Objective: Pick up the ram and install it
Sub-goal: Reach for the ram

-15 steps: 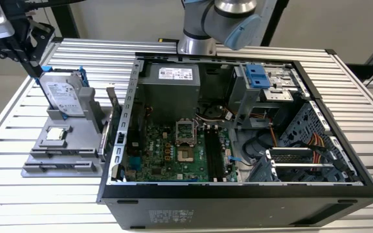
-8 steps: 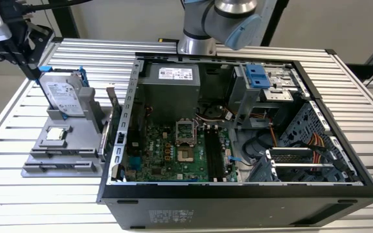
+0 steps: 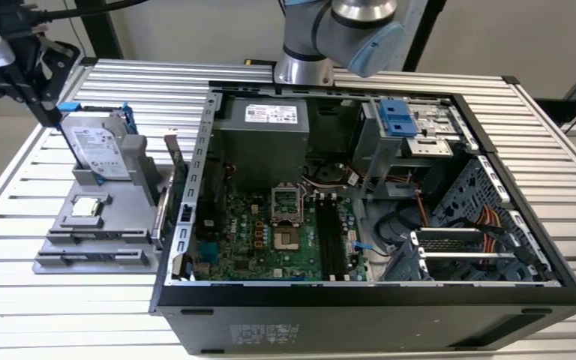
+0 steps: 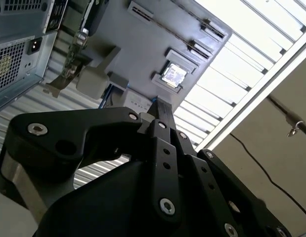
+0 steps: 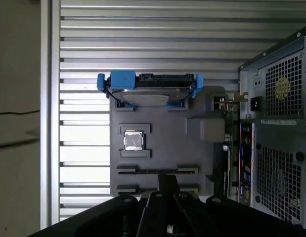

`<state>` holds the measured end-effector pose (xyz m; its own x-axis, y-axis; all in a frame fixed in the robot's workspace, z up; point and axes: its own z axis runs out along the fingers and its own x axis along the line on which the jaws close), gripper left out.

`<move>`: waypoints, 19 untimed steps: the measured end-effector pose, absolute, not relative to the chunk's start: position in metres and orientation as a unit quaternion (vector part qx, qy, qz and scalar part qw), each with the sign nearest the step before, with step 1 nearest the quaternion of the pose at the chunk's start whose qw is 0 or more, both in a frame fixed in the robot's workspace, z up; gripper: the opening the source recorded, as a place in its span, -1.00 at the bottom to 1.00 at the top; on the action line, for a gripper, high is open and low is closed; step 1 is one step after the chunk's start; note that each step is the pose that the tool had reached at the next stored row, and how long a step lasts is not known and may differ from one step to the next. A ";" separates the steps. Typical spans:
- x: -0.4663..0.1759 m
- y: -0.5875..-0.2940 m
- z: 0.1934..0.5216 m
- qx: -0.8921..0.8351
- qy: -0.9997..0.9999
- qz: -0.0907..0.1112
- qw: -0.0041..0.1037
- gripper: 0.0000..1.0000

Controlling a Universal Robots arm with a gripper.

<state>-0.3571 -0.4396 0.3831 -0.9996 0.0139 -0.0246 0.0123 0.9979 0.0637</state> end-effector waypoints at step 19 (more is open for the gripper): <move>-0.357 -0.447 0.382 0.007 0.999 0.032 0.012 -1.00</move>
